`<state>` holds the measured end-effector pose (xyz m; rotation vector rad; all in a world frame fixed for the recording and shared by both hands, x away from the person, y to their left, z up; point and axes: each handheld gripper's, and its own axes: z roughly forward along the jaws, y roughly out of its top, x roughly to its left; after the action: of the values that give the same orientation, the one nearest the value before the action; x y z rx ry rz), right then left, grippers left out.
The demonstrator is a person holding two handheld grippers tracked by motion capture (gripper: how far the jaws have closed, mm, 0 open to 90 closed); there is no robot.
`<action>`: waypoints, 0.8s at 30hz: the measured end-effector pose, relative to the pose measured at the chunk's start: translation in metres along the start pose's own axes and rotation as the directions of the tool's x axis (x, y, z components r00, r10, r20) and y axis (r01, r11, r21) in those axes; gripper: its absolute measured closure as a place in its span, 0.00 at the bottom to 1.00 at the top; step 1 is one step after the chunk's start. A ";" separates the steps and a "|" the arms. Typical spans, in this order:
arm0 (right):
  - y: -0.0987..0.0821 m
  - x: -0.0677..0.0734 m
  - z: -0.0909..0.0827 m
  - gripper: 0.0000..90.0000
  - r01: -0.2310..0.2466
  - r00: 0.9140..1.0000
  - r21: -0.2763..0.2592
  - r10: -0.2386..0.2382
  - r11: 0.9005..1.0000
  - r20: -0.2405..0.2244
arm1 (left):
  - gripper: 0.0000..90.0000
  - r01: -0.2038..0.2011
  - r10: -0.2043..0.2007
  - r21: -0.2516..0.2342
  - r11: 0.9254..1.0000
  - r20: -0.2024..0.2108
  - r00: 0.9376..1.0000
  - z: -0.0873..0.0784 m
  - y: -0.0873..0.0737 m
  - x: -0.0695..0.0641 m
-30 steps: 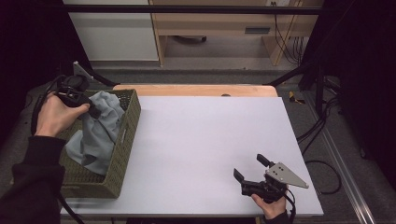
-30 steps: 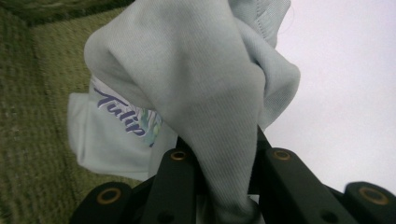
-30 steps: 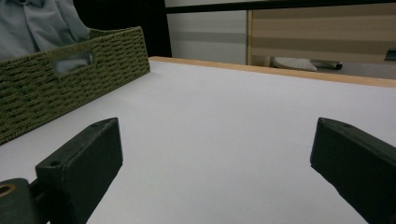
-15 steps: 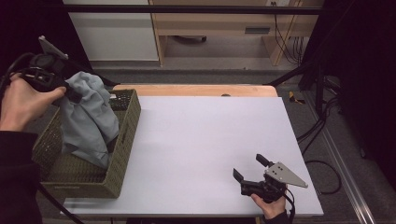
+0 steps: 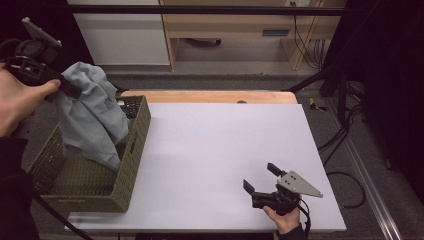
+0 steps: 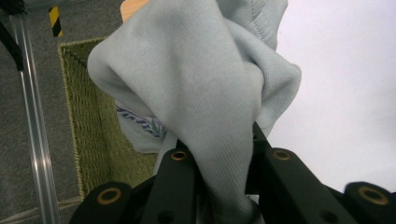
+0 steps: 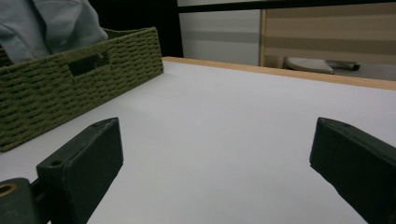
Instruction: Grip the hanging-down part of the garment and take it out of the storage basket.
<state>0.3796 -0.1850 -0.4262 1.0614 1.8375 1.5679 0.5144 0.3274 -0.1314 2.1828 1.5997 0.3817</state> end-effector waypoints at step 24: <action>0.057 0.106 0.126 0.05 0.031 0.947 -0.022 -0.036 0.999 -0.319 | 0.88 -0.009 0.009 0.016 1.000 0.002 1.000 0.003 0.003 0.001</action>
<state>0.4313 -0.0232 -0.3863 0.7986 2.0338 1.8163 0.5186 0.3270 -0.1331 2.2024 1.5971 0.3712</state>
